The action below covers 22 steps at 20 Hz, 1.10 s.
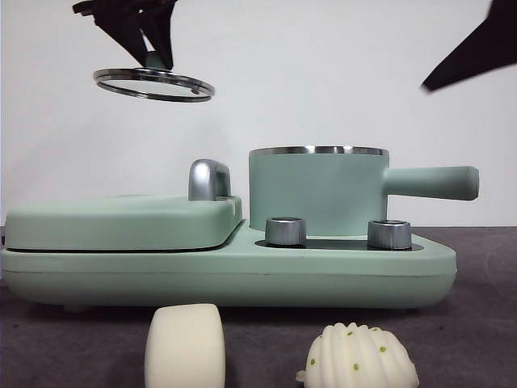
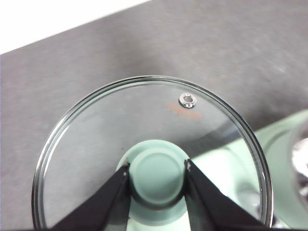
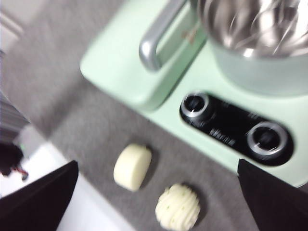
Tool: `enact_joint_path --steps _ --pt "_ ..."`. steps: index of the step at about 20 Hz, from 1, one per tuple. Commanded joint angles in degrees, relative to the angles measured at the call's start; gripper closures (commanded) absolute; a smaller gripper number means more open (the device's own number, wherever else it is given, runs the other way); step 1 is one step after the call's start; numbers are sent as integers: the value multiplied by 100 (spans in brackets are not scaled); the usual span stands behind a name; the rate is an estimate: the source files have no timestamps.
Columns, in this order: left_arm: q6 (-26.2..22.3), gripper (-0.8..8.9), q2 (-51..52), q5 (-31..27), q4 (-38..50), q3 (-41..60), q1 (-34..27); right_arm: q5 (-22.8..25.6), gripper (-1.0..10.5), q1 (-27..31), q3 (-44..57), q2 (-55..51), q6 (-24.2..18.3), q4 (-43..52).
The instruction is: Put the buns in a small steamer
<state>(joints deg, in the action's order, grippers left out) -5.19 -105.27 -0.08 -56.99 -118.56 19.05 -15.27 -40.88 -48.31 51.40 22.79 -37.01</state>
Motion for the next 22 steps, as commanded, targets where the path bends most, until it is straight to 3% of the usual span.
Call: enact_joint_path --steps 1,4,9,14,22 --pt "-74 799 26 2 170 -192 -76 369 421 -629 -227 542 511 55" --pt "-52 799 26 4 197 -192 -205 680 421 -1241 -555 1349 763 48" --pt "-4 798 26 4 208 -192 -275 857 421 -1762 -1298 2706 1064 -280" --pt "4 798 26 4 223 -192 -275 933 421 -1954 -1729 3650 1150 -509" --pt "11 799 26 4 234 -192 -297 916 427 -2103 -1729 4328 1150 -201"
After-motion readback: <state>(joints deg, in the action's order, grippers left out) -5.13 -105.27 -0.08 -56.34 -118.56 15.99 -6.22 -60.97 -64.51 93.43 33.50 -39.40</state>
